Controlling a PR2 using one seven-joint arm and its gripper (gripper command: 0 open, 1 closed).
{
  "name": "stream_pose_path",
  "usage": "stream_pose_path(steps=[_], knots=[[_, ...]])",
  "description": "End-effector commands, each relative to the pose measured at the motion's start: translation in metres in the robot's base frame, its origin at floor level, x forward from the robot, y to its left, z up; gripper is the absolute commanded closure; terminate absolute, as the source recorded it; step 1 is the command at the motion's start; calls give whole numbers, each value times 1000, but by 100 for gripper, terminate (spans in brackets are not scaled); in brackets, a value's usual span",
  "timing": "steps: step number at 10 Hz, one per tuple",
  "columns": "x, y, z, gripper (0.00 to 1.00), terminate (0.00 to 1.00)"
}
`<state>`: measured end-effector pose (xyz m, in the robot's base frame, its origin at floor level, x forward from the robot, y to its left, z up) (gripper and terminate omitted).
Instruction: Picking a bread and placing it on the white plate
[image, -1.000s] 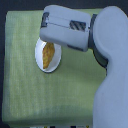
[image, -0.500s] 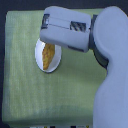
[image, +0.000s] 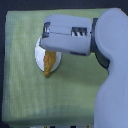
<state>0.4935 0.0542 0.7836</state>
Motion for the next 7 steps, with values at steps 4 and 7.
stream_pose_path(steps=[4, 7], knots=[[6, -6, 14, 0, 0], [14, -17, 80, 0, 0]])
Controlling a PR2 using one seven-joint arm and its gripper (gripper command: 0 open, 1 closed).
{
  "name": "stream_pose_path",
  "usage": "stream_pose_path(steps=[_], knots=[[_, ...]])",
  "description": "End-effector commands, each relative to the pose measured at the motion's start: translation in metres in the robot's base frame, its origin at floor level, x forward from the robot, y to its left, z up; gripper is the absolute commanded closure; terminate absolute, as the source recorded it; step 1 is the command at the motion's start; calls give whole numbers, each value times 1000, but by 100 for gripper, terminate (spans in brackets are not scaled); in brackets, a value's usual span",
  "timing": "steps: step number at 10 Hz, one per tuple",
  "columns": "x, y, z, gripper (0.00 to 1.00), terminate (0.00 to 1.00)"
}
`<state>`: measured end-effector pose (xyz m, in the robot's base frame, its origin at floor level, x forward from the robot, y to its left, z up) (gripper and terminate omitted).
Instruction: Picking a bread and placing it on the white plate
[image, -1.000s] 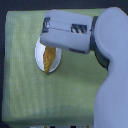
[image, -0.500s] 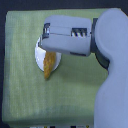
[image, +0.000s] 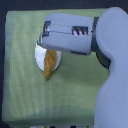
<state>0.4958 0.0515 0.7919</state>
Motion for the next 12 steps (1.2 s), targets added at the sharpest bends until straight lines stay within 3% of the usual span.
stream_pose_path(steps=[1, 2, 5, 12], knots=[[10, -25, 96, 0, 0], [13, -44, 120, 0, 0], [17, -75, 144, 0, 0], [-13, -205, 150, 0, 0]])
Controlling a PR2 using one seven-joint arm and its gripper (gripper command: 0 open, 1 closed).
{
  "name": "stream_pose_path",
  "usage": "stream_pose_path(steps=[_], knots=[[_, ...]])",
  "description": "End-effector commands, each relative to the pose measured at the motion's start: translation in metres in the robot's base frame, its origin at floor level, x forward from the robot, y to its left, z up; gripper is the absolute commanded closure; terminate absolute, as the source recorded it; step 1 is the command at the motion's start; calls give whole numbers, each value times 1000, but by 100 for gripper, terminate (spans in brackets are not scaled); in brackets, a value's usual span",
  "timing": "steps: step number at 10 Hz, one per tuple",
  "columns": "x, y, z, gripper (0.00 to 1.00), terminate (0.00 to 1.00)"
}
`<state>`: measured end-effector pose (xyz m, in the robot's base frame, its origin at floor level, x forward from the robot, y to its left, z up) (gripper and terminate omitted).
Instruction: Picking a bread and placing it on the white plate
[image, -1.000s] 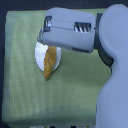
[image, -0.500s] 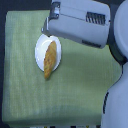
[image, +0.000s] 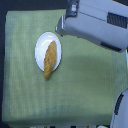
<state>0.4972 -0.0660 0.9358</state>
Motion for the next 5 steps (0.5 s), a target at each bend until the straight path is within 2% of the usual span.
stream_pose_path(steps=[1, 5], knots=[[-21, -111, 8, 0, 0], [-41, -155, 9, 0, 0]])
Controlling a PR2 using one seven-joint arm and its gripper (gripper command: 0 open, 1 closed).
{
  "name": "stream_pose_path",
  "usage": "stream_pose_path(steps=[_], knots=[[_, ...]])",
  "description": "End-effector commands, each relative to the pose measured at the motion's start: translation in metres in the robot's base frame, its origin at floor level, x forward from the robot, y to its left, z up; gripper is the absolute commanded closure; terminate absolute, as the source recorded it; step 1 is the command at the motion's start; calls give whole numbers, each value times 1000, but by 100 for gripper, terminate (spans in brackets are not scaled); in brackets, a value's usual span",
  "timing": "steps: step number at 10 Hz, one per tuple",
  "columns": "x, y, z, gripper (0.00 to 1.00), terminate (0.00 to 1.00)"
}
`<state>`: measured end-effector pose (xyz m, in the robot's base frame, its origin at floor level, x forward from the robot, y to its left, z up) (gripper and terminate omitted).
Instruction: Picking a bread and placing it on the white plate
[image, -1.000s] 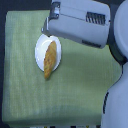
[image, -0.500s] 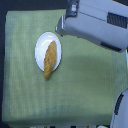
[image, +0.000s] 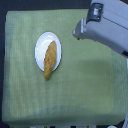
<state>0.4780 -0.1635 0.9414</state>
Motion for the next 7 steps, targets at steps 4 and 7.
stream_pose_path(steps=[4, 7], knots=[[-25, -94, 2, 0, 0], [-20, -107, -1, 0, 0]])
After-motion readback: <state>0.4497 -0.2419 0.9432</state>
